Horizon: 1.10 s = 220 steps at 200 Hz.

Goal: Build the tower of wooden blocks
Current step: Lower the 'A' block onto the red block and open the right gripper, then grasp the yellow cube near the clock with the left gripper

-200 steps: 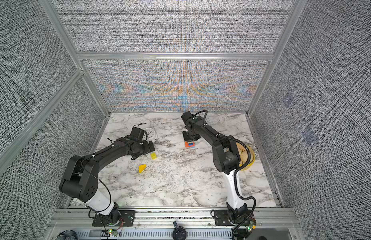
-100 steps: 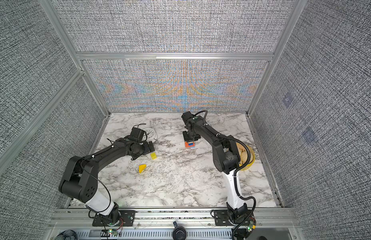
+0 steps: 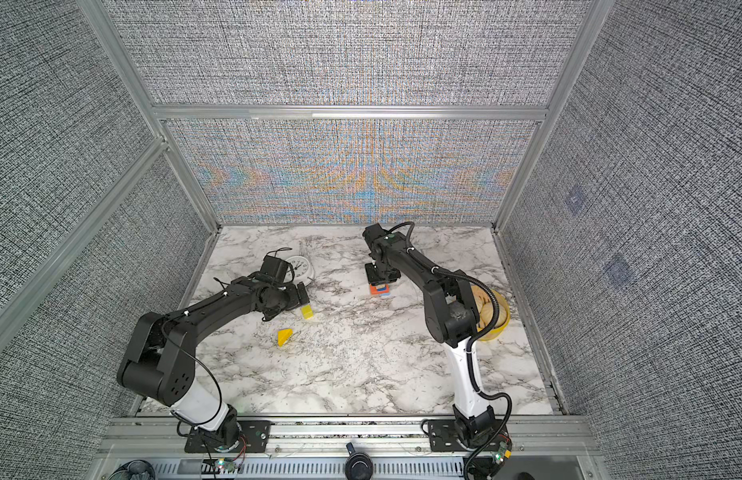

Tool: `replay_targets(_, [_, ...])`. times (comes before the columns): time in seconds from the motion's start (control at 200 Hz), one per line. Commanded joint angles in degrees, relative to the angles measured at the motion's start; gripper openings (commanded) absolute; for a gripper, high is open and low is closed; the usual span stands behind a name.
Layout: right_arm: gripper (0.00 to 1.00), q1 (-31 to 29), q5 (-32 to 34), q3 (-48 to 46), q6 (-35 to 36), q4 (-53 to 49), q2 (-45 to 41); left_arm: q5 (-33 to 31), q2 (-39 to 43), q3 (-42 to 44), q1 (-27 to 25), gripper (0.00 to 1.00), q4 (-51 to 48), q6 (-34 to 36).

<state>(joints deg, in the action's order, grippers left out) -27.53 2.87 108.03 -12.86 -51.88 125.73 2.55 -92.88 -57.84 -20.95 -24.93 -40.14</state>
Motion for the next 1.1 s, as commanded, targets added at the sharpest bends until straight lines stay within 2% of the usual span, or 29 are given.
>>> replay_targets(0.0, [0.46,0.0,-0.1,0.4,0.3,-0.5,0.1,-0.2,0.5,0.0,0.0,0.99,0.5,0.2])
replay_targets(0.165, [0.51,0.1,0.1,0.4,0.3,-0.7,0.0,-0.3,0.8,-0.2,0.0,0.99,-0.3,0.7])
replay_targets(0.5, [0.52,0.1,0.7,-2.5,-0.1,1.2,-3.8,-1.4,1.5,-2.4,-0.3,0.94,-6.5,4.8])
replay_targets(0.86, [0.52,0.1,1.0,-11.4,-2.4,8.2,-12.9,-5.1,-4.0,-9.1,-4.4,0.9,-12.3,6.4])
replay_targets(1.095, [0.52,0.0,0.8,-14.8,-2.9,10.4,-15.8,-4.0,-8.7,-12.3,-5.9,0.84,-12.3,5.6])
